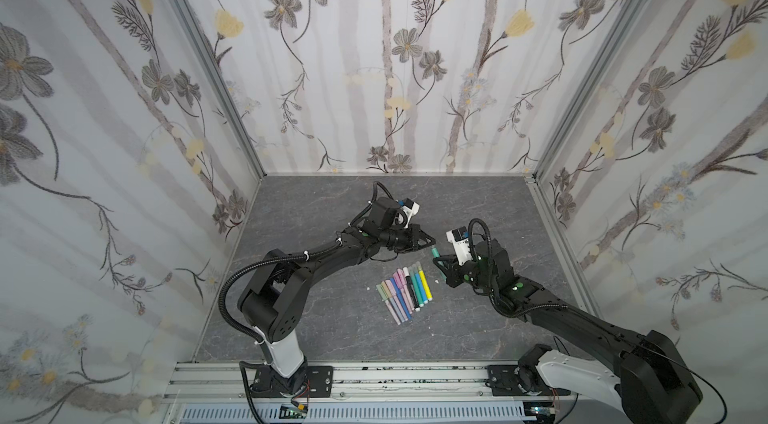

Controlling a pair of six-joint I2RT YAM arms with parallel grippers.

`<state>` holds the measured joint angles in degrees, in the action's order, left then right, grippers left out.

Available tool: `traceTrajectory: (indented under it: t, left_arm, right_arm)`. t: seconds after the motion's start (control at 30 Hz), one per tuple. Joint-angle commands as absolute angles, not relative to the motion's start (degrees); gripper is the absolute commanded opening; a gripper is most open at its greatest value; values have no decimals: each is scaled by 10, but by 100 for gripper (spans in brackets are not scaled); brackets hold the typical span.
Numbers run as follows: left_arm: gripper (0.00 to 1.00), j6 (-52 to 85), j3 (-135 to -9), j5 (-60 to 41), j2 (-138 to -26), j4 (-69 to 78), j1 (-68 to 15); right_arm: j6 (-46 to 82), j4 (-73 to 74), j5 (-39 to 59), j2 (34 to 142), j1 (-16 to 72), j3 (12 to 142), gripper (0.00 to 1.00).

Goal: Open the pen caps
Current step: 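Close the left gripper on the cap and pull it off the marker, then move the cap away with the left gripper while the right lowers the marker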

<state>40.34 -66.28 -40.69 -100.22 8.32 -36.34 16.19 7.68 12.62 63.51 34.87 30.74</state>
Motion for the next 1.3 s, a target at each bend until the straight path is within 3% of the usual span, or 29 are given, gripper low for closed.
traceTrajectory:
  t: [0.0,0.3,0.7,1.27]
  left_arm:
    - [0,368,-680,-214,-1008,121,-332]
    - [0,358,-687,-215,-1009,108,-313]
    - [0,308,-747,-182,-1074,-45,-249]
    - [4,267,-950,-168,-1243,-235,-233]
  right_arm:
    - [144,-54,178,629,351,301,0]
    - [139,-61,157,642,350,299,0]
    - [142,-131,-69,728,299,369,0]
    - [126,-127,-98,863,282,446,0]
